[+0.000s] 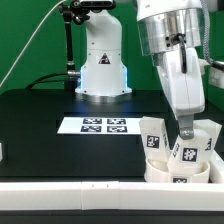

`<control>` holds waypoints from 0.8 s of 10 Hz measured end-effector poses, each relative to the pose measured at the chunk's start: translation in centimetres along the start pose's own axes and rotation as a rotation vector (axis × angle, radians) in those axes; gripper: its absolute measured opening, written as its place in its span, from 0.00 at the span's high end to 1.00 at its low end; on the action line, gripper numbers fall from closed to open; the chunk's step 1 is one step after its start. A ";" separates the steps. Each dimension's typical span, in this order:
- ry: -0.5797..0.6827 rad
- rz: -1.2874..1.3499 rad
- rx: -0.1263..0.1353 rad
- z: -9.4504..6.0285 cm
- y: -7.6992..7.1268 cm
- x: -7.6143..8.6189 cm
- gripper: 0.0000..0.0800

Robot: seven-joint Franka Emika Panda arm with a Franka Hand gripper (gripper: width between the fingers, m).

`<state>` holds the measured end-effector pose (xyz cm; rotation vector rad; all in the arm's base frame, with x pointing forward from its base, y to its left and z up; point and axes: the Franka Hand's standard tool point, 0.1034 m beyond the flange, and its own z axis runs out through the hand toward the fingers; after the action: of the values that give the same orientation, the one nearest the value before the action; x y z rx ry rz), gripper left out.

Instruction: Assemble stool

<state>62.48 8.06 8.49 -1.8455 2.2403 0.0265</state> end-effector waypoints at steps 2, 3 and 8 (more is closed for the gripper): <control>-0.010 0.121 0.029 0.1 -0.1 -0.4 0.58; -0.011 0.152 0.028 0.1 -0.1 -0.4 0.49; -0.051 -0.129 -0.074 -2.7 -1.6 -2.7 0.19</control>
Offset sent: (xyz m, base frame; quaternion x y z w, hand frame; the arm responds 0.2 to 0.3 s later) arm 0.0000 0.0000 0.0000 0.0000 0.0000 0.0650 0.9979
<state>64.03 9.85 11.88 -2.0005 2.1086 0.1341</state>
